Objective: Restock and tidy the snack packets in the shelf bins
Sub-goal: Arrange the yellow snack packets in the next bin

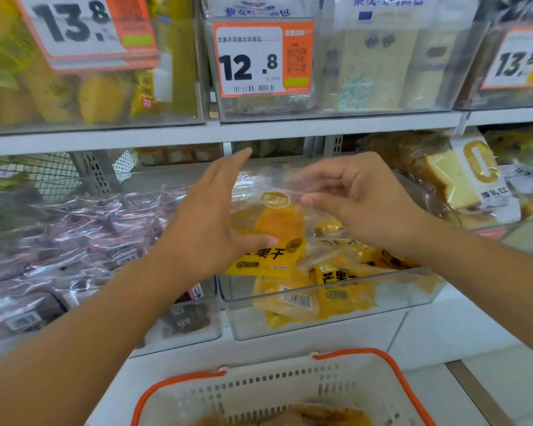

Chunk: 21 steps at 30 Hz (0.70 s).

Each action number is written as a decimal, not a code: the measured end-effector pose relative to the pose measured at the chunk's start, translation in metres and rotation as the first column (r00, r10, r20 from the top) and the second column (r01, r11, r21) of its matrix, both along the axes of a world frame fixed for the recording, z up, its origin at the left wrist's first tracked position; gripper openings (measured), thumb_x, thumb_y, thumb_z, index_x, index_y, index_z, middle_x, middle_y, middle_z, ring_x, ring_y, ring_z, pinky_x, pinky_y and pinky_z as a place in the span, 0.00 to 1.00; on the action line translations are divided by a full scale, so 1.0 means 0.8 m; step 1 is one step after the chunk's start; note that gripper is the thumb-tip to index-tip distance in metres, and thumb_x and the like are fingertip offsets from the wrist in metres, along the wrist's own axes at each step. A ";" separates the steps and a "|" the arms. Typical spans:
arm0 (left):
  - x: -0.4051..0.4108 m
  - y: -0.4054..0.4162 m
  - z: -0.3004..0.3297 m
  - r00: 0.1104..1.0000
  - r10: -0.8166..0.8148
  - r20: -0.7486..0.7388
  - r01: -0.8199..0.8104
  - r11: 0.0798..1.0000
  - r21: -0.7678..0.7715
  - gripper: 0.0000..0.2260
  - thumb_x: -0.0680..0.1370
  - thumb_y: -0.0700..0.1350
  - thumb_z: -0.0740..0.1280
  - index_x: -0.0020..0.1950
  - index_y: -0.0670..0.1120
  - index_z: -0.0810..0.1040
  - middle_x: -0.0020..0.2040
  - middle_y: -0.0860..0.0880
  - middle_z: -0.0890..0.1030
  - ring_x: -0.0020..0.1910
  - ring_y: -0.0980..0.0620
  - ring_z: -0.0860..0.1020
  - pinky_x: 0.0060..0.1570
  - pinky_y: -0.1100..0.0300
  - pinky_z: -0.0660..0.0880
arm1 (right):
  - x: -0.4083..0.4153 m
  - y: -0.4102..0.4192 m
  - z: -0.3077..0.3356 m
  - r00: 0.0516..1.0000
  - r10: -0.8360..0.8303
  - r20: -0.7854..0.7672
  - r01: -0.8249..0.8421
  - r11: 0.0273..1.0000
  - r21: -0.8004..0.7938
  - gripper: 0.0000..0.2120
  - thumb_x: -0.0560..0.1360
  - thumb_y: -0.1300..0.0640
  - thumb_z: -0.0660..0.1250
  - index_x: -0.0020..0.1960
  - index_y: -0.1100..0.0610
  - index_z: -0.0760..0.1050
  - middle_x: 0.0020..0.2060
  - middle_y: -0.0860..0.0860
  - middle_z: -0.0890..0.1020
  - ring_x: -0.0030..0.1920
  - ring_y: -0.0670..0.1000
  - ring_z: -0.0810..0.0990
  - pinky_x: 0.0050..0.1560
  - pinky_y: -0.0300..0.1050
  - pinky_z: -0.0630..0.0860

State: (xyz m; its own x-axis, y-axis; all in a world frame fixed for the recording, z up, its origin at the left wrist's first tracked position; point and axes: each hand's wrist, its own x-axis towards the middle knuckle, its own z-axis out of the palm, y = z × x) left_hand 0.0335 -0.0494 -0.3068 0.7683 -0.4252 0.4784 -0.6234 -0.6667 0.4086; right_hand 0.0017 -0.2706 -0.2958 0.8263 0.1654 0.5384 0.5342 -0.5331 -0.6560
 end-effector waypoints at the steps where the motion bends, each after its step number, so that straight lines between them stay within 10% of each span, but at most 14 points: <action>1: 0.001 -0.003 0.002 0.997 -0.046 -0.065 0.044 0.998 -0.035 0.38 0.64 0.56 0.81 0.72 0.57 0.69 0.67 0.61 0.73 0.61 0.63 0.72 0.63 0.63 0.69 | 0.000 0.008 0.002 0.995 0.014 0.096 -0.006 0.996 -0.085 0.13 0.76 0.68 0.71 0.59 0.57 0.83 0.51 0.46 0.86 0.53 0.41 0.84 0.55 0.34 0.79; 5: 0.003 -0.012 -0.005 0.995 -0.077 -0.057 0.071 0.992 -0.103 0.08 0.71 0.49 0.77 0.38 0.54 0.79 0.27 0.58 0.77 0.27 0.58 0.73 0.30 0.67 0.67 | 0.007 0.021 -0.006 0.939 0.085 0.334 0.014 0.959 -0.283 0.16 0.78 0.66 0.66 0.64 0.58 0.79 0.58 0.48 0.83 0.60 0.43 0.80 0.61 0.34 0.75; 9: 0.012 -0.017 -0.005 0.996 -0.031 -0.089 0.008 0.970 -0.245 0.10 0.71 0.47 0.78 0.41 0.61 0.79 0.34 0.66 0.80 0.36 0.70 0.79 0.35 0.77 0.68 | 0.033 -0.018 -0.025 0.990 -0.137 0.022 0.138 0.954 -0.267 0.24 0.76 0.45 0.72 0.69 0.49 0.71 0.59 0.43 0.78 0.57 0.45 0.80 0.57 0.47 0.79; 13: 0.021 -0.010 -0.009 0.998 0.025 -0.061 -0.042 0.952 -0.304 0.14 0.70 0.49 0.78 0.55 0.55 0.82 0.47 0.61 0.83 0.45 0.71 0.79 0.46 0.79 0.72 | 0.043 -0.054 -0.047 0.775 -0.233 -0.587 -0.251 0.739 -0.625 0.38 0.72 0.36 0.71 0.78 0.43 0.61 0.74 0.42 0.68 0.74 0.49 0.67 0.72 0.47 0.66; 17: 0.024 -0.008 -0.016 0.991 0.090 -0.103 -0.119 0.937 -0.327 0.11 0.71 0.48 0.78 0.51 0.51 0.82 0.31 0.64 0.76 0.31 0.74 0.75 0.33 0.80 0.68 | 0.053 -0.050 -0.055 0.822 -0.193 -0.536 -0.301 0.651 -0.696 0.33 0.75 0.44 0.72 0.78 0.46 0.65 0.74 0.42 0.69 0.73 0.46 0.67 0.72 0.41 0.64; 21: 0.031 -0.009 -0.020 0.987 0.134 -0.094 -0.157 0.935 -0.317 0.12 0.71 0.52 0.78 0.52 0.52 0.83 0.36 0.63 0.79 0.34 0.69 0.77 0.33 0.79 0.67 | 0.058 -0.046 -0.058 0.981 -0.072 -0.182 -0.080 0.701 -0.709 0.09 0.81 0.52 0.66 0.55 0.52 0.84 0.49 0.49 0.85 0.51 0.50 0.81 0.55 0.53 0.78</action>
State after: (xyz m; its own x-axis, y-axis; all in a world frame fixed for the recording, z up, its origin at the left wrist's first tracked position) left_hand 0.0582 -0.0566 -0.3230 0.8464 -0.1383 0.5142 -0.4917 -0.5735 0.6552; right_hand 0.0477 -0.3072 -0.3423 0.8935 0.4381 0.0989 0.4489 -0.8779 -0.1666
